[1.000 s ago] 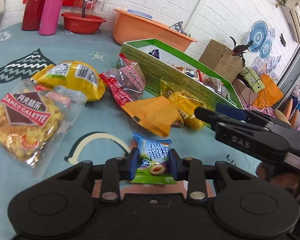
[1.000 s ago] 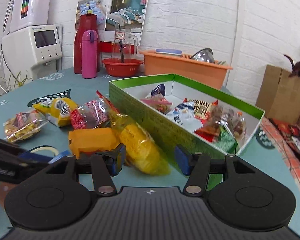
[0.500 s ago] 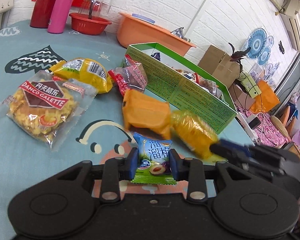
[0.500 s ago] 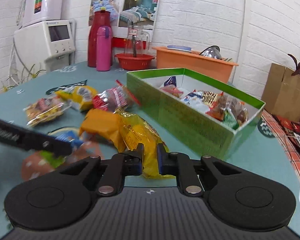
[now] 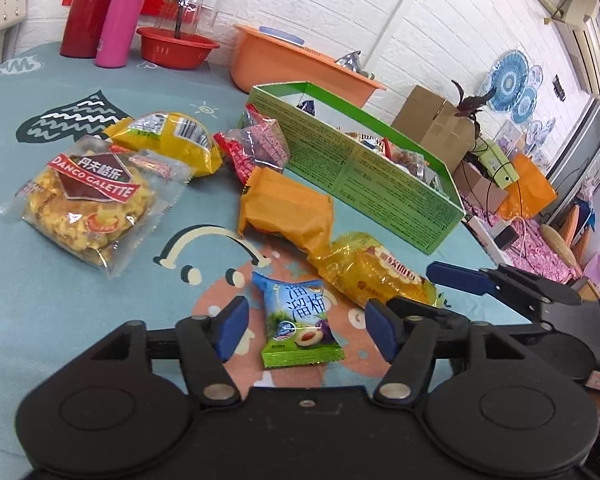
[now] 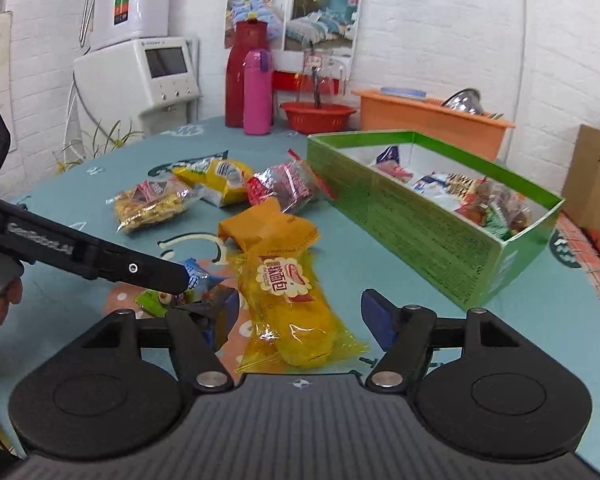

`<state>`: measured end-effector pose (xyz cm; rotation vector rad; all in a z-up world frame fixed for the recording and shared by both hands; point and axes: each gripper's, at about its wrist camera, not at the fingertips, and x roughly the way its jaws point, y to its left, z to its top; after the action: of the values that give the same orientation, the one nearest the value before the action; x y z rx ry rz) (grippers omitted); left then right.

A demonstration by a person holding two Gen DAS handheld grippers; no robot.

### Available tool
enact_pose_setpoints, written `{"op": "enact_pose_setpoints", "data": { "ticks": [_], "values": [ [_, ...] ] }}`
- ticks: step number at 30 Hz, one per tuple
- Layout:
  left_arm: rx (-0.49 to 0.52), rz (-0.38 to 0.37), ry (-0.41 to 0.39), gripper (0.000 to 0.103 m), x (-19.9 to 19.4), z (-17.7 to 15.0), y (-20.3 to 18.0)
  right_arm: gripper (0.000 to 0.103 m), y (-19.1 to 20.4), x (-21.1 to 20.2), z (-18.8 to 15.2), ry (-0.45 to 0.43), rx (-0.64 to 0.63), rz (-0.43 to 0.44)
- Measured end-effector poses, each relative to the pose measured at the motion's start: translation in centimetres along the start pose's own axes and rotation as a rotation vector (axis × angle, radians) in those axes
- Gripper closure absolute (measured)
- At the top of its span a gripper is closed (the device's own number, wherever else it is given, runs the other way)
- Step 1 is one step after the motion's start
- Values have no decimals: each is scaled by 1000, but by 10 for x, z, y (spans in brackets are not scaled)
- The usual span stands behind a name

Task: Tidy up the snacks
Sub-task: 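Carry the blue-white candy and yellow packet over the green box and open both grippers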

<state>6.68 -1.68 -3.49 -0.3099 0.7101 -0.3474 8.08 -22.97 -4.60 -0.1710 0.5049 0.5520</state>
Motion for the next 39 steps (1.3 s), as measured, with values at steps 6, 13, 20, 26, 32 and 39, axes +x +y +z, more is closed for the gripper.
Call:
{"op": "enact_pose_setpoints", "data": {
  "ticks": [6, 13, 20, 26, 32, 39],
  "values": [
    [3, 2, 9, 0, 7, 0, -1, 0, -4, 12, -7, 51, 35, 1],
    [19, -9, 17, 1, 13, -1, -6, 5, -4, 14, -6, 55, 54, 22],
    [25, -6, 8, 22, 15, -4, -5, 29, 0, 12, -9, 52, 57, -6],
    [-20, -41, 1, 25, 11, -6, 0, 33, -3, 5, -9, 37, 108, -4],
    [-9, -128, -59, 26, -8, 15, -13, 34, -8, -17, -1, -34, 136, -16],
    [37, -191, -156, 25, -13, 64, -40, 34, -29, -41, 25, -158, 151, -83]
  ]
}}
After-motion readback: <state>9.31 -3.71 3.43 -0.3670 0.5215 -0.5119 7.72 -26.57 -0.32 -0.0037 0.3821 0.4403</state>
